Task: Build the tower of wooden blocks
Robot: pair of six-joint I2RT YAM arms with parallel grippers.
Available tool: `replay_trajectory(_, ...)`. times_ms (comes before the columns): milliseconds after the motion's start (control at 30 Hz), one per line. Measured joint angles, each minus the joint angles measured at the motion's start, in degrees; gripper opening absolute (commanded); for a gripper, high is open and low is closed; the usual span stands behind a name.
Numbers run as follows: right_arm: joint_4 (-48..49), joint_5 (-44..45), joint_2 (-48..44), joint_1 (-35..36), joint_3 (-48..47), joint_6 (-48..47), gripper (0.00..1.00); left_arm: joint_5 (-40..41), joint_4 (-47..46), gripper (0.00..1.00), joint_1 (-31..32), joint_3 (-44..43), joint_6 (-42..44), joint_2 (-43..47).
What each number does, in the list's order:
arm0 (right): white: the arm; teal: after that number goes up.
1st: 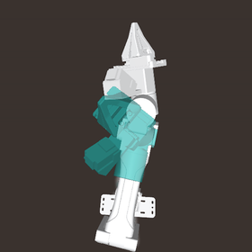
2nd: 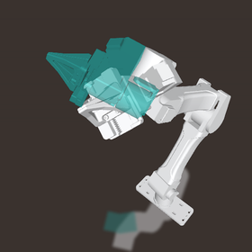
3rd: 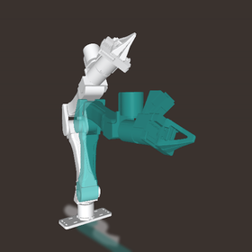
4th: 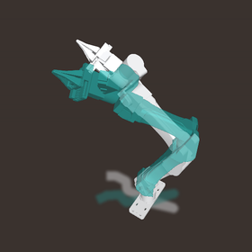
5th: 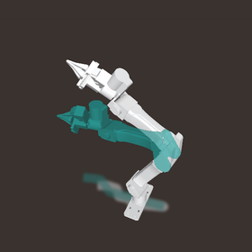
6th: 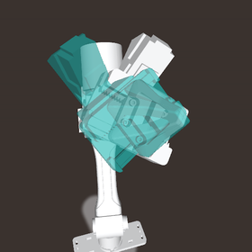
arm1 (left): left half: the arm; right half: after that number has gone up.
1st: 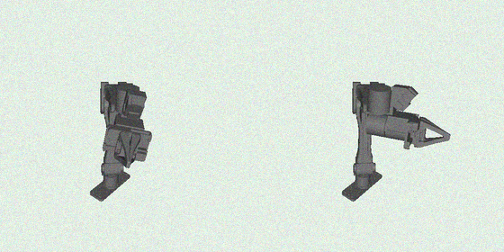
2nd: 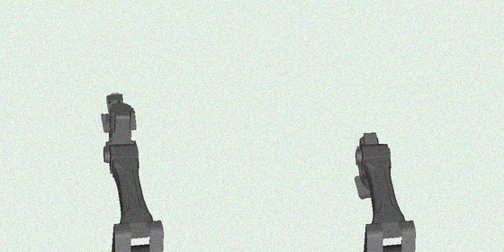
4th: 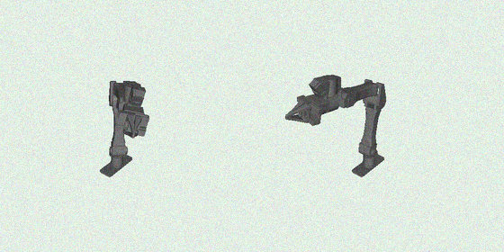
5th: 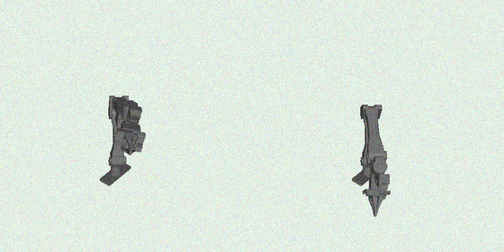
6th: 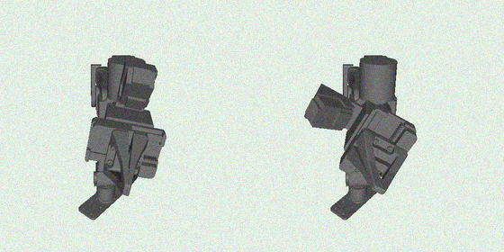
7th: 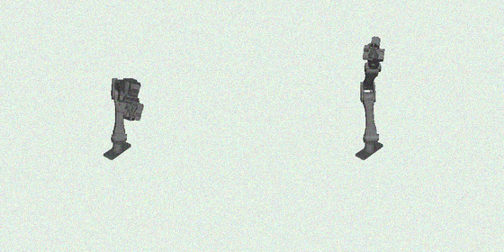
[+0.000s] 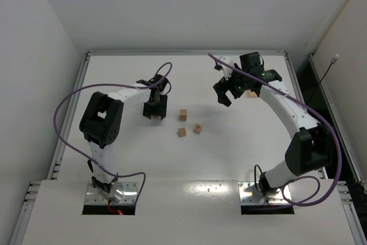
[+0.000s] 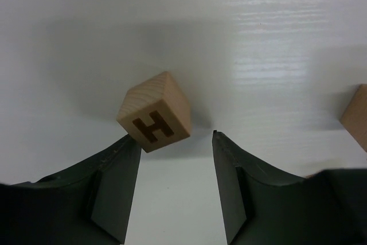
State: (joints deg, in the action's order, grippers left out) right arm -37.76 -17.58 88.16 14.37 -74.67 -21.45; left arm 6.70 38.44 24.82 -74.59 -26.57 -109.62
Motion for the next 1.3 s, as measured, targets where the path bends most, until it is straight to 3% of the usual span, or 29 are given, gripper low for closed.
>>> replay_trajectory(100, 0.0, -0.5, 0.2, 0.0, 0.0, 0.0, 0.96, 0.9, 0.1, 0.49, 0.0, -1.2, -0.7, -1.7)
replay_trajectory(167, 0.0, -0.7, 0.3, 0.0, 0.0, 0.0, 0.96, 1.1, 0.1, 0.62, 0.0, -2.0, -0.9, -2.8)
replay_trajectory(200, -0.1, -0.9, 0.4, 0.0, 0.0, 0.0, 0.96, 1.1, 0.1, 0.64, 0.0, -2.3, -0.9, -3.1)
replay_trajectory(367, -0.4, -1.1, 0.9, 0.0, 0.0, -0.4, 0.96, 1.6, 0.0, 0.65, -0.2, -3.9, -1.7, -3.7)
replay_trajectory(567, -1.0, -1.3, 1.0, 0.0, 0.0, -0.6, 0.96, 2.1, 0.0, 0.48, -0.9, -4.3, -2.6, -3.9)
replay_trajectory(867, -1.5, -2.0, 1.8, 0.0, 0.0, -1.0, 0.96, 2.6, 0.0, 0.43, -1.4, -6.4, -2.8, -4.1)
replay_trajectory(1000, -1.6, -2.0, 1.9, 0.0, 0.0, -1.0, 0.96, 2.7, 0.1, 0.30, -1.4, -6.5, -2.9, -4.1)
replay_trajectory(1200, -1.7, -2.1, 2.0, 0.0, 0.0, -1.0, 0.96, 2.7, 0.0, 0.03, -1.4, -6.4, -3.1, -4.0)
replay_trajectory(1300, -1.7, -2.1, 2.0, 0.0, 0.0, -1.1, 0.95, 2.7, -0.5, 0.00, -1.4, -5.3, -3.0, -3.1)
